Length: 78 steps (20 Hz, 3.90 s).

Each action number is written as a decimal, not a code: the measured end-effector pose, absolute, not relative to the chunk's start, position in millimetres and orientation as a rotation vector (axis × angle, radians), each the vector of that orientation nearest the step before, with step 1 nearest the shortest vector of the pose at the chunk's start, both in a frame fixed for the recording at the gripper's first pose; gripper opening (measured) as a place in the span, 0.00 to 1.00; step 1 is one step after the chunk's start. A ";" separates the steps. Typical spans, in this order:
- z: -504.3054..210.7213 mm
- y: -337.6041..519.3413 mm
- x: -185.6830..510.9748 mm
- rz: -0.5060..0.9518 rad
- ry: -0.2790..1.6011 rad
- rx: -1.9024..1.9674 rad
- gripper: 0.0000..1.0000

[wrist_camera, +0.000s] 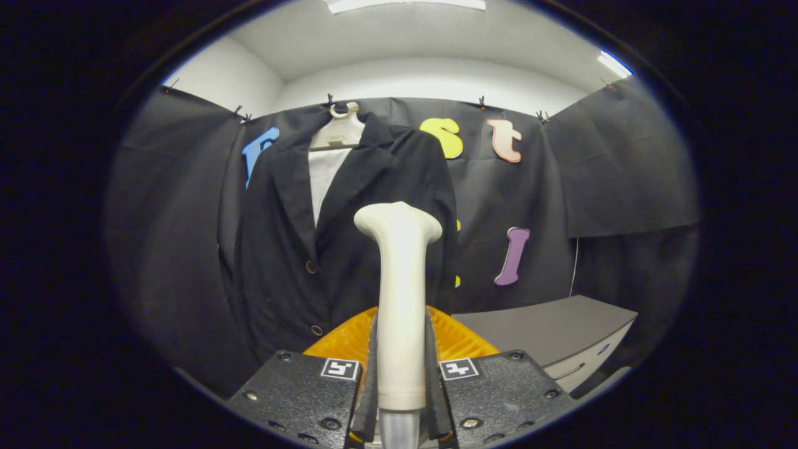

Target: Iron the clothes twice with a garment steamer, once on the left side and once on the right side.

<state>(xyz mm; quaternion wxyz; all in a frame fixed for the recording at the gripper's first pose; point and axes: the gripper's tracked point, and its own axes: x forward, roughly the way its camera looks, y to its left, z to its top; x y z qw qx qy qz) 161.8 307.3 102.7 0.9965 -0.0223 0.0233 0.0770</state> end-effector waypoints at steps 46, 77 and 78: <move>26.9 326.7 86.0 0.222 0.191 -0.123 0.34; 265.5 539.7 213.3 0.379 -0.399 -0.101 0.34; 262.9 538.5 213.8 0.371 -0.396 -0.103 0.34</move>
